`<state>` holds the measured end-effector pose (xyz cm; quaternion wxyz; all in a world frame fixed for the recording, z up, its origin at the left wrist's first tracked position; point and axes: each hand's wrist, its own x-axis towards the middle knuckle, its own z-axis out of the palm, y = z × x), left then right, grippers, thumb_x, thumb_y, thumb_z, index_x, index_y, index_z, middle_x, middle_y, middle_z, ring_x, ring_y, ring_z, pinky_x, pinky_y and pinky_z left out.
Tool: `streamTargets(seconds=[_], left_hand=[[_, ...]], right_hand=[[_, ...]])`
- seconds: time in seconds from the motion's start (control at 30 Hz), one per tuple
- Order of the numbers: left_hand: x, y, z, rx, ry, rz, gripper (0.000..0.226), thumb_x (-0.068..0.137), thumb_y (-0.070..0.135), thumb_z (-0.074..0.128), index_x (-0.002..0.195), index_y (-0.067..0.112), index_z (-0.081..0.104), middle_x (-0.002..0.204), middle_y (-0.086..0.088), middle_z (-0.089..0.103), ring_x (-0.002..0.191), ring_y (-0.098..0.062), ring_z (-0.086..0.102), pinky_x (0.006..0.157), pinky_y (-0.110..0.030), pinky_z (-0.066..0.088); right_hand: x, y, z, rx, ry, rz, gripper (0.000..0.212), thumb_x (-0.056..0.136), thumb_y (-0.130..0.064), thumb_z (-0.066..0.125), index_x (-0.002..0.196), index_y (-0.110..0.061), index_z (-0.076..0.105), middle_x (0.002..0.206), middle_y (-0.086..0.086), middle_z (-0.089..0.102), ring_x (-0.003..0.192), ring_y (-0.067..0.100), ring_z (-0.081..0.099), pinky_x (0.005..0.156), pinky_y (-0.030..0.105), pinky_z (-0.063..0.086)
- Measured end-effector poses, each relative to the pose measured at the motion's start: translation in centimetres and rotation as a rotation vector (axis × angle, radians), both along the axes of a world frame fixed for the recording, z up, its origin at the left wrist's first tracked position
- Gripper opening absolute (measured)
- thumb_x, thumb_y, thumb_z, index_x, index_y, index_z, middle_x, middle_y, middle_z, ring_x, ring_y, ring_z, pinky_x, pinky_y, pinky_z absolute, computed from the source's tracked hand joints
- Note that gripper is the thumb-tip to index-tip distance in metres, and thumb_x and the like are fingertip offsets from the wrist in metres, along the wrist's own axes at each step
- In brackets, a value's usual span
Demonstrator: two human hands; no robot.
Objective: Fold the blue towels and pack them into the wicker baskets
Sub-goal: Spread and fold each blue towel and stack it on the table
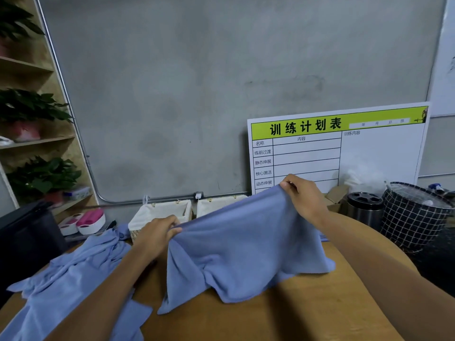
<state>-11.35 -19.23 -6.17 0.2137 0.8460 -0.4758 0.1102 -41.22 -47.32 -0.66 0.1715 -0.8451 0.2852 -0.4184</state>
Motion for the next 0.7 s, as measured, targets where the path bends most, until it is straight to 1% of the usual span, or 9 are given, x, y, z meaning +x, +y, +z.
streamTargets(seconds=[0.1, 0.17, 0.27, 0.37, 0.43, 0.5, 0.53, 0.63, 0.7], left_hand=[[1.6, 1.0, 0.6, -0.096, 0.083, 0.092, 0.032, 0.093, 0.02, 0.067, 0.07, 0.035, 0.051, 0.069, 0.008, 0.061, 0.07, -0.015, 0.057, 0.064, -0.033, 0.041], [1.7, 1.1, 1.7, -0.189, 0.096, 0.11, 0.03, 0.092, 0.014, 0.066, 0.07, 0.03, 0.053, 0.064, 0.006, 0.059, 0.065, -0.016, 0.055, 0.061, -0.033, 0.039], [0.7, 0.6, 4.6, -0.364, 0.083, 0.049, 0.019, 0.093, 0.004, 0.059, 0.083, 0.018, 0.054, 0.071, -0.004, 0.061, 0.07, -0.027, 0.056, 0.064, -0.033, 0.034], [-0.5, 1.0, 7.6, -0.511, -0.033, 0.005, 0.019, 0.095, 0.0, 0.05, 0.09, 0.018, 0.052, 0.082, -0.003, 0.059, 0.075, -0.027, 0.054, 0.067, -0.032, 0.032], [-1.0, 1.9, 9.1, -0.471, -0.149, 0.012, 0.014, 0.098, 0.007, 0.045, 0.091, 0.02, 0.049, 0.09, -0.004, 0.057, 0.078, -0.03, 0.054, 0.069, -0.039, 0.04], [-1.2, 3.0, 9.7, -0.299, -0.28, 0.062, 0.009, 0.1, 0.015, 0.045, 0.092, 0.019, 0.046, 0.095, -0.009, 0.058, 0.08, -0.035, 0.057, 0.068, -0.046, 0.046], [-1.2, 3.4, 9.7, -0.264, -0.304, 0.083, 0.011, 0.101, 0.014, 0.048, 0.091, 0.018, 0.046, 0.094, -0.01, 0.059, 0.08, -0.036, 0.059, 0.067, -0.046, 0.046], [-1.4, 4.7, 9.7, -0.375, -0.21, 0.114, 0.015, 0.099, 0.007, 0.053, 0.085, 0.006, 0.049, 0.081, -0.013, 0.059, 0.071, -0.029, 0.051, 0.065, -0.039, 0.037], [-1.5, 5.7, 10.0, -0.42, -0.124, 0.064, 0.017, 0.1, 0.008, 0.052, 0.084, 0.005, 0.05, 0.074, -0.014, 0.057, 0.068, -0.024, 0.044, 0.061, -0.036, 0.032]], right_hand=[[-0.6, -0.6, 1.2, -0.047, 0.006, -0.082, 0.022, 0.102, -0.038, 0.047, 0.085, -0.026, 0.056, 0.077, -0.008, 0.061, 0.081, 0.024, 0.054, 0.059, 0.032, 0.034], [-0.8, -0.7, 2.1, -0.085, 0.014, -0.097, 0.024, 0.102, -0.037, 0.046, 0.087, -0.022, 0.057, 0.077, -0.005, 0.062, 0.08, 0.025, 0.054, 0.056, 0.031, 0.033], [-1.0, -0.7, 3.4, -0.089, -0.059, -0.081, 0.025, 0.104, -0.033, 0.045, 0.087, -0.019, 0.058, 0.078, 0.001, 0.063, 0.078, 0.03, 0.054, 0.055, 0.032, 0.033], [-2.0, -1.1, 4.7, -0.075, -0.104, -0.041, 0.023, 0.103, -0.029, 0.048, 0.085, -0.022, 0.06, 0.08, 0.004, 0.066, 0.079, 0.034, 0.056, 0.063, 0.039, 0.042], [-3.1, -1.0, 5.6, -0.112, -0.114, -0.029, 0.023, 0.101, -0.03, 0.049, 0.084, -0.023, 0.062, 0.08, 0.004, 0.067, 0.079, 0.034, 0.058, 0.068, 0.042, 0.047], [-4.2, -0.6, 6.5, -0.157, -0.089, -0.036, 0.023, 0.101, -0.031, 0.05, 0.088, -0.022, 0.067, 0.083, 0.005, 0.07, 0.082, 0.033, 0.059, 0.071, 0.043, 0.05], [-4.7, -0.4, 6.8, -0.17, -0.08, -0.033, 0.024, 0.101, -0.031, 0.05, 0.09, -0.022, 0.069, 0.086, 0.004, 0.072, 0.084, 0.032, 0.06, 0.073, 0.043, 0.05], [-6.1, -0.2, 7.7, -0.182, -0.114, -0.012, 0.025, 0.1, -0.034, 0.053, 0.089, -0.022, 0.072, 0.085, 0.001, 0.073, 0.084, 0.028, 0.062, 0.076, 0.044, 0.051], [-7.1, 0.1, 8.2, -0.179, -0.141, -0.006, 0.027, 0.098, -0.034, 0.056, 0.079, -0.02, 0.069, 0.075, 0.0, 0.071, 0.076, 0.026, 0.06, 0.071, 0.041, 0.049]])
